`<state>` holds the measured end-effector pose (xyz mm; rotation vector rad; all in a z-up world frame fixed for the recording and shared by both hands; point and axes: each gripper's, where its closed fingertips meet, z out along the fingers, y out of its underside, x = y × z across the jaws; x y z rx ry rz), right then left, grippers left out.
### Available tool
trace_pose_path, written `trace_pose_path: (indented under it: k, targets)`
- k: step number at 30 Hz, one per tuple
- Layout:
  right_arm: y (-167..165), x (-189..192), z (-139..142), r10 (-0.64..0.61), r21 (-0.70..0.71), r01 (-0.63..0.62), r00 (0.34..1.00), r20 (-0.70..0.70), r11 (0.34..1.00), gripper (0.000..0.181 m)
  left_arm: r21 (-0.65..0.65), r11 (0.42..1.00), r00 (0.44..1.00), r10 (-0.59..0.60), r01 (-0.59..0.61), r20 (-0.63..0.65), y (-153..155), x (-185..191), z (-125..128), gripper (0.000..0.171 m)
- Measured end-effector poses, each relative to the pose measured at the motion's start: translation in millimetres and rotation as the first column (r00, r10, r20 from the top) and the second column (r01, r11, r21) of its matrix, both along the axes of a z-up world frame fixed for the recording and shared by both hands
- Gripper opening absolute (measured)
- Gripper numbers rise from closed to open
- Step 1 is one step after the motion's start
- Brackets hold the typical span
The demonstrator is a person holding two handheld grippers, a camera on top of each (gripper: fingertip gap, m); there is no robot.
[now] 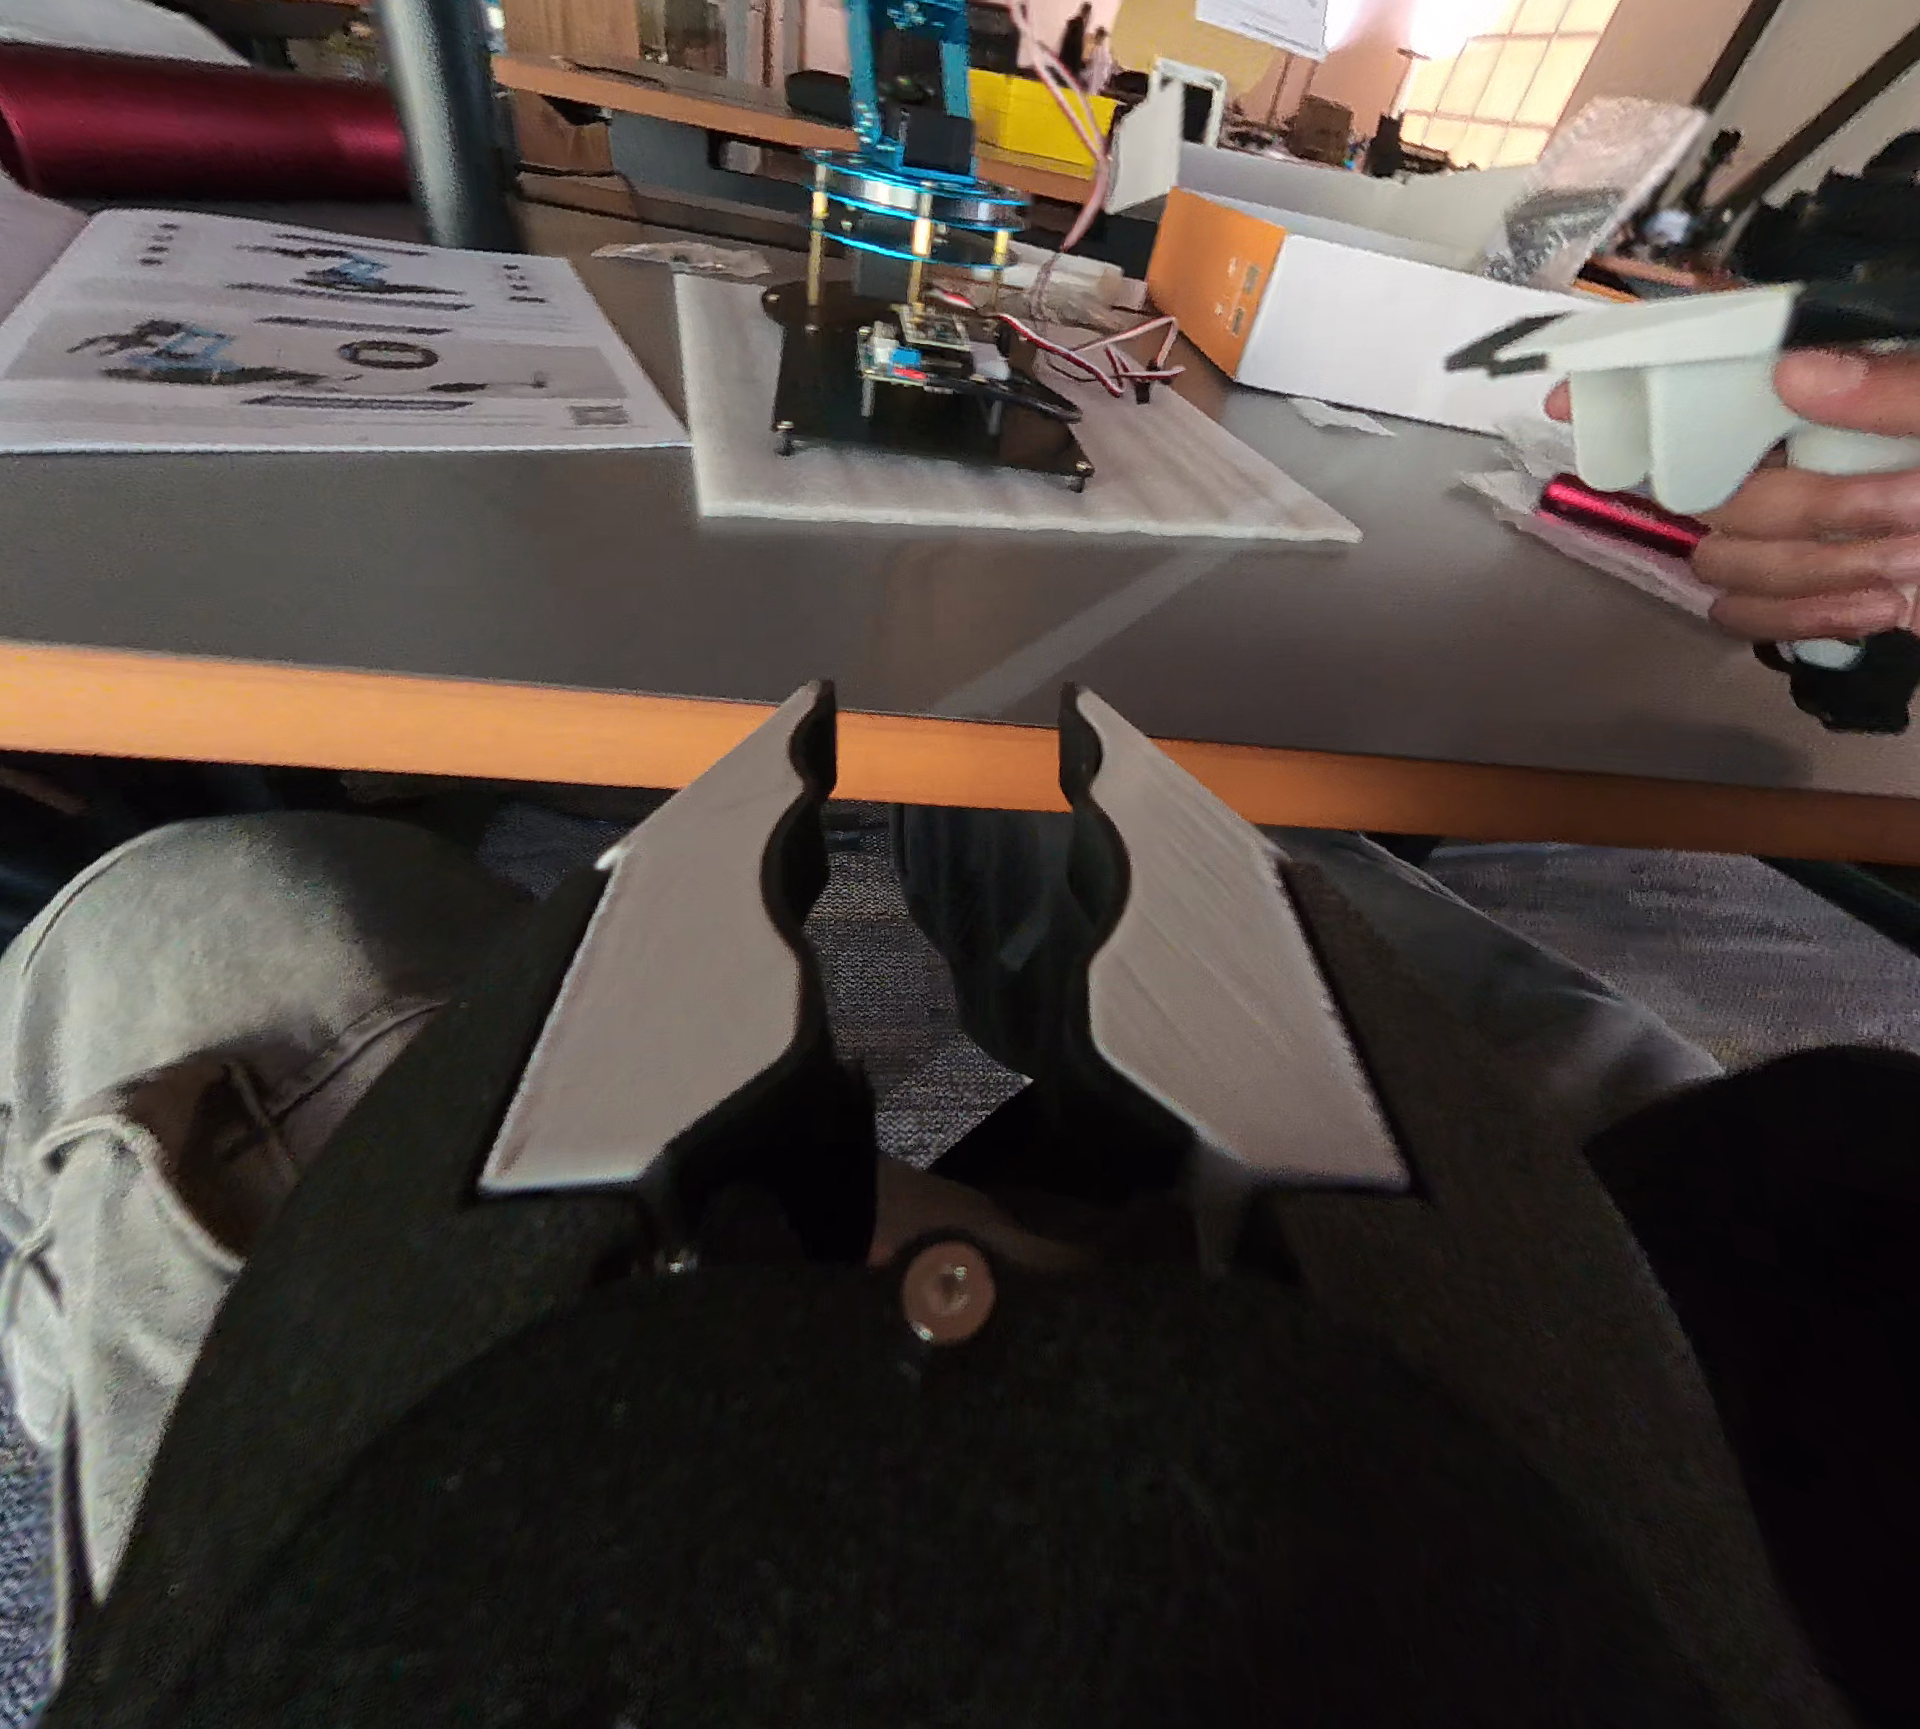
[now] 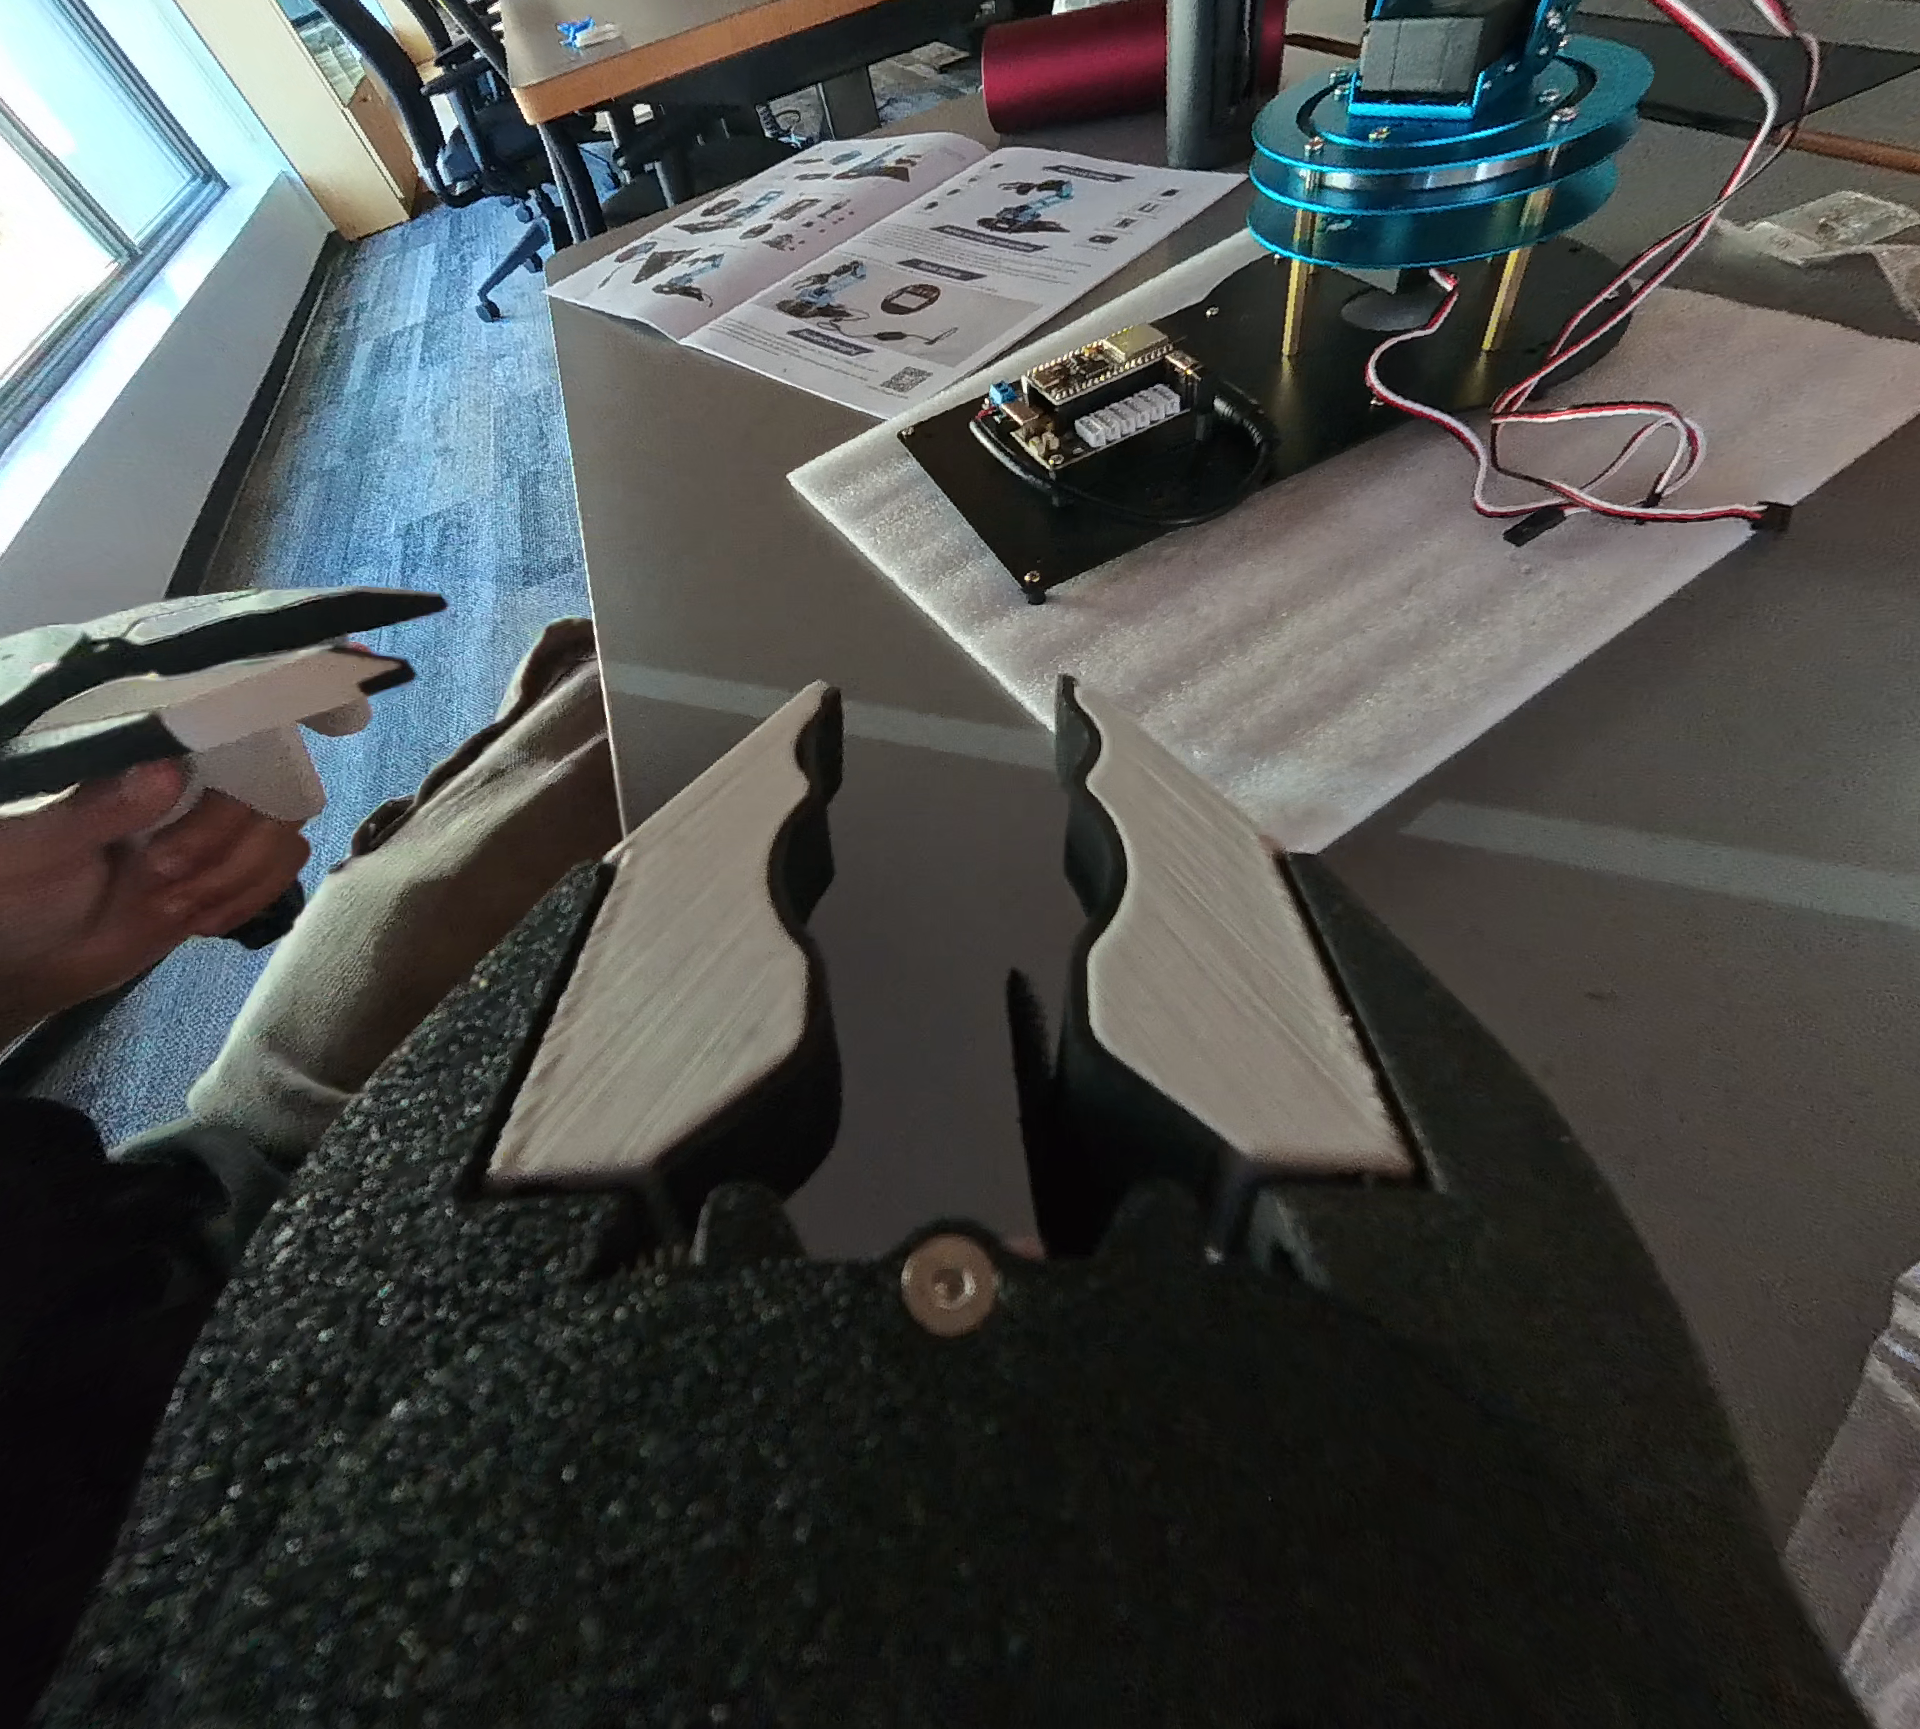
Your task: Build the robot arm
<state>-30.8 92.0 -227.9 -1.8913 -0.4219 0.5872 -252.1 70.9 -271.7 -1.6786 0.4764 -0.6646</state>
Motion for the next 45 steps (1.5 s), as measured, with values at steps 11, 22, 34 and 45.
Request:
trace_pose_path:
  k: [11, 22, 34, 45]
  targets:
    - [53.0, -8.1, 21.7, -0.102, 0.099, 0.103, 0.995, -0.017, 0.990, 0.032, -0.162, 0.907, 0.907, 0.408, -0.390, 0.102, 65.0, -149.6, -26.5, 0.042]
    - [148.9, 3.2, -4.4, -0.450, 0.101, 0.438, 0.873, 0.191, 0.893, 0.033, -0.371, 0.746, 0.737, 0.646, -0.554, 0.199, 146.9, -271.8, -66.5, 0.042]
    - [128.8, 29.3, -52.8, -0.527, -0.150, 0.541, 0.841, 0.124, 0.828, 0.034, -0.144, 0.868, 0.856, 0.494, -0.476, 0.151, 226.0, -282.4, -18.9, 0.041]
    - [132.0, 28.6, -58.5, -0.521, -0.164, 0.544, 0.837, 0.165, 0.823, 0.031, -0.096, 0.934, 0.909, 0.358, -0.345, 0.213, 265.0, -261.8, -5.4, 0.041]
